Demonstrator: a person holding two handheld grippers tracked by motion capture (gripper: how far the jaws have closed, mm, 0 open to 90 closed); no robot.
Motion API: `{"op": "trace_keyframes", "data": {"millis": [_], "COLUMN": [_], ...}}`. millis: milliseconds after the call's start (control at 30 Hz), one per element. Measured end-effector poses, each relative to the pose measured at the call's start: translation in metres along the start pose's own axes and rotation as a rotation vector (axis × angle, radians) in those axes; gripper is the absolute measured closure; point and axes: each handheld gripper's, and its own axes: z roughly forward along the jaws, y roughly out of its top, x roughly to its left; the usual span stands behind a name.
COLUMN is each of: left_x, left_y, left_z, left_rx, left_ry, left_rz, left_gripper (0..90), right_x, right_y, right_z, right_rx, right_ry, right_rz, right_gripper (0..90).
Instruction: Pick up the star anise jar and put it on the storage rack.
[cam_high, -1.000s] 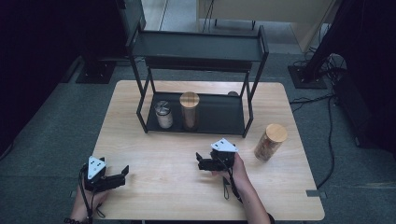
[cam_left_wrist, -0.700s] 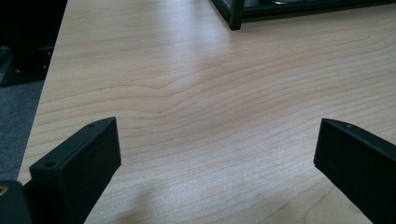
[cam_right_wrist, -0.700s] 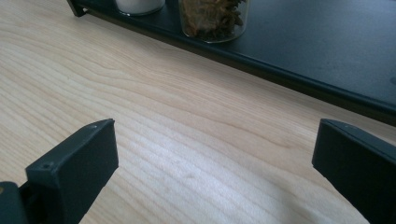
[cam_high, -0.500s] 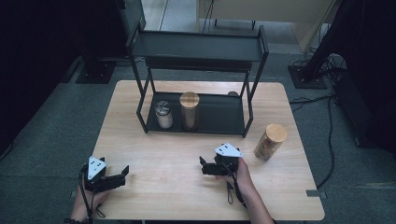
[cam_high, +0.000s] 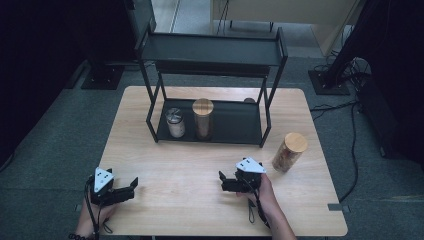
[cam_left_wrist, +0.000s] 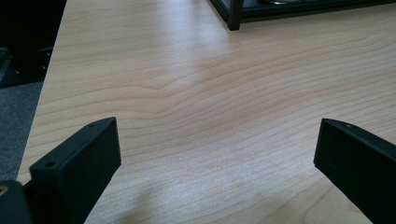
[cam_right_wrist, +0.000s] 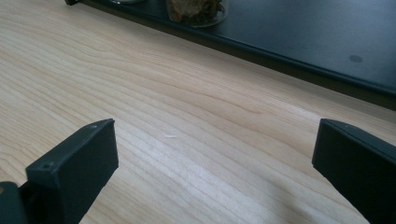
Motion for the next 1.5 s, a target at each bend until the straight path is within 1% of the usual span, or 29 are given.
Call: {"op": "trace_keyframes", "data": {"millis": [200,600,1500], "left_x": [0.0,0.0,-0.001], "left_y": [0.0,0.0,0.0], "left_z": [0.0,0.0,0.001], "left_rx": [0.0,0.001,0.004], "left_ry": [0.001,0.003,0.009], "left_rz": [-0.002,0.002,0.005], "left_gripper": [0.9,0.9,0.9], "right_x": [-0.006,-0.023,-0.051], "right_y": [-0.005,-0.014,-0.032], "right_z": [-0.007,-0.024,-0.054], "right_rx": [0.002,0.003,0.002], "right_ry": [-0.012,-0.05,-0.101], "right_rz": [0.007,0.025,0.04], "right_gripper": [0.2,0.2,0.2]}}
